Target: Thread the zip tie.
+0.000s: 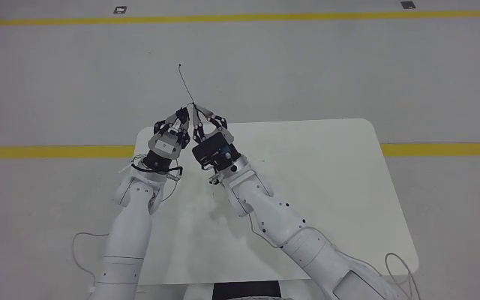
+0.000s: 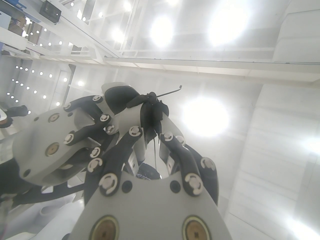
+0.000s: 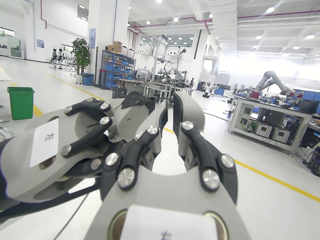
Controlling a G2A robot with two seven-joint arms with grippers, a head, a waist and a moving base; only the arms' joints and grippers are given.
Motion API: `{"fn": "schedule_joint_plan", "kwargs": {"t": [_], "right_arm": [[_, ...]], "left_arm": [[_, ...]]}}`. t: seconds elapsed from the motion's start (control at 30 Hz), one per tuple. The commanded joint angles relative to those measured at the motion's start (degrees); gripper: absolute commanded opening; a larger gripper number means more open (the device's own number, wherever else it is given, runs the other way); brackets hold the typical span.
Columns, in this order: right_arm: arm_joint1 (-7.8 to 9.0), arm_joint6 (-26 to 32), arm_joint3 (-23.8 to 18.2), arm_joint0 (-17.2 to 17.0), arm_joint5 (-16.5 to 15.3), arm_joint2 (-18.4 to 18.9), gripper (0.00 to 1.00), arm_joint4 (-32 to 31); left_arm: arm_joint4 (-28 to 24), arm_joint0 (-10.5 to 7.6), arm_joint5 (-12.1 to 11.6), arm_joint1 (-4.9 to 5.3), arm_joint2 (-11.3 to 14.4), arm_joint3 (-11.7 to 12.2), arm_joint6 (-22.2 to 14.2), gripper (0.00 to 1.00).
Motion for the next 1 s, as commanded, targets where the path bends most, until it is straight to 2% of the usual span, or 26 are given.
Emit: {"fn": "schedule_joint_plan", "kwargs": {"t": [0.0,0.47,0.97], "right_arm": [[0.03,0.12,0.06,0.09,0.09,-0.06,0.0,0.0],[1.41,1.43,1.47,0.42,0.49,-0.97,0.0,0.0],[4.48,5.24,2.54,1.23,4.46,-3.83,0.0,0.0]], "left_arm": [[0.0,0.0,0.0,0.0,0.0,0.0,0.0,0.0],[0.0,0.0,0.0,0.0,0.0,0.0,0.0,0.0],[0.0,0.0,0.0,0.0,0.0,0.0,0.0,0.0]]}}
